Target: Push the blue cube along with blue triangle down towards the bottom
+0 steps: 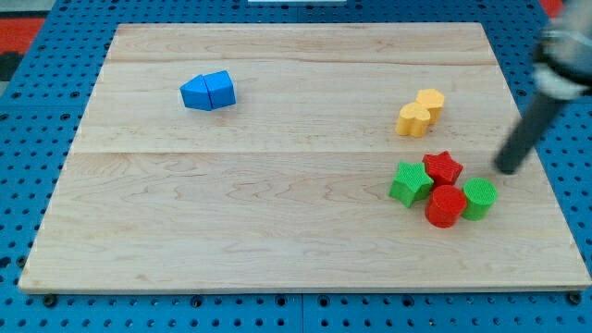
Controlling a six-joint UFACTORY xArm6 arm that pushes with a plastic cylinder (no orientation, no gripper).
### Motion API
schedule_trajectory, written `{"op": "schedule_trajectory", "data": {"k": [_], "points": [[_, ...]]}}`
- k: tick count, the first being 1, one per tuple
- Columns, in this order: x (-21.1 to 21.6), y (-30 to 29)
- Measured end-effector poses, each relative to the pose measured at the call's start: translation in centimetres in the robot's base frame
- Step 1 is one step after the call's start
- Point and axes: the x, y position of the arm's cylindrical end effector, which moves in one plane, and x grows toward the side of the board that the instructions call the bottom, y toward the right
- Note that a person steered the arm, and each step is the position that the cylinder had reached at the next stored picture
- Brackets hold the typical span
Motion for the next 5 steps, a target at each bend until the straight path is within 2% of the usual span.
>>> {"op": "schedule_trajectory", "data": {"k": [2, 3, 4, 5], "points": [[-2.9, -10.0], [-6.4, -16.7], [-12.1, -20.7], [-15.9, -26.4]]}}
